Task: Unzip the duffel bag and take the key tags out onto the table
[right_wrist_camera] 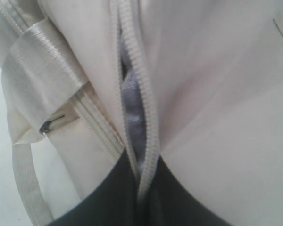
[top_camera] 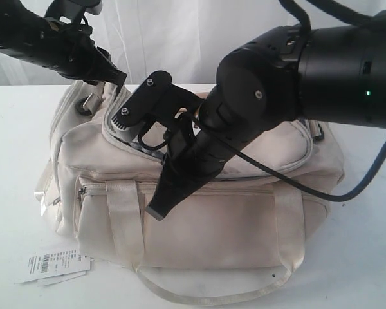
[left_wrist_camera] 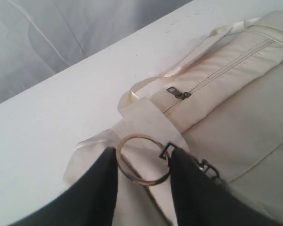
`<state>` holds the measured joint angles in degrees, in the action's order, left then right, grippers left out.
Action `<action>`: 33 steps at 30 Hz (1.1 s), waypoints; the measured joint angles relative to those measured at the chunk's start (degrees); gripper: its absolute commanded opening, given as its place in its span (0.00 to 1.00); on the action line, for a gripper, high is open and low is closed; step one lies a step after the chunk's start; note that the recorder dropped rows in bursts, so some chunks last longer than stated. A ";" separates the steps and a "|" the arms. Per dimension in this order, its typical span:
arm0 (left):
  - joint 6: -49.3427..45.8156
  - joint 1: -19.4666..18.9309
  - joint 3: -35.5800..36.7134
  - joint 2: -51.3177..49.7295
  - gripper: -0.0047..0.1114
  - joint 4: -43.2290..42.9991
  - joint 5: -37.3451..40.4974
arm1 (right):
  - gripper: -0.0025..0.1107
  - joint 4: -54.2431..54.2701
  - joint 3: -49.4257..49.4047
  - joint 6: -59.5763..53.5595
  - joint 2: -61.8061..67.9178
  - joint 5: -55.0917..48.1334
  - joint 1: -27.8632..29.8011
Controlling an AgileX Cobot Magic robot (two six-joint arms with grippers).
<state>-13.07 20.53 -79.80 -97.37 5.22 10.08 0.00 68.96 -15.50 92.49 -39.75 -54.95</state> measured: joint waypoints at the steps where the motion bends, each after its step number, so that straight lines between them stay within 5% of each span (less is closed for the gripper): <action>1: 0.16 -0.14 0.00 -0.05 0.32 0.00 0.00 | 0.02 0.00 0.00 0.00 0.00 0.00 0.00; 6: 0.42 -0.76 0.00 -0.28 0.65 -0.12 -1.72 | 0.02 0.00 0.00 0.00 0.00 -0.39 0.00; 10: 0.52 -1.29 -0.13 -0.28 0.67 -0.22 0.26 | 0.02 0.00 0.00 0.11 0.00 -0.96 0.00; 15: 0.52 -1.29 -0.13 2.98 0.58 -0.33 7.68 | 0.02 0.00 0.00 0.11 0.00 -1.36 0.00; 20: 0.56 -1.29 -0.13 9.28 0.30 -0.33 19.04 | 0.04 0.00 0.00 0.11 0.00 -1.48 0.00; 23: -0.85 -1.29 0.57 13.03 0.04 -0.33 27.97 | 0.18 0.00 0.26 0.11 0.00 -1.72 0.00; 28: -1.99 -1.29 7.71 17.08 0.04 -0.33 34.74 | 0.40 1.17 1.07 0.36 0.00 -4.60 0.00; 33: -2.20 -1.29 15.28 23.93 0.04 0.33 35.24 | 0.41 1.41 1.07 0.51 -3.28 -5.52 0.00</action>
<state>-15.26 19.24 -64.52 -73.45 5.55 45.32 1.41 70.03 -14.99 89.22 -45.27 -54.95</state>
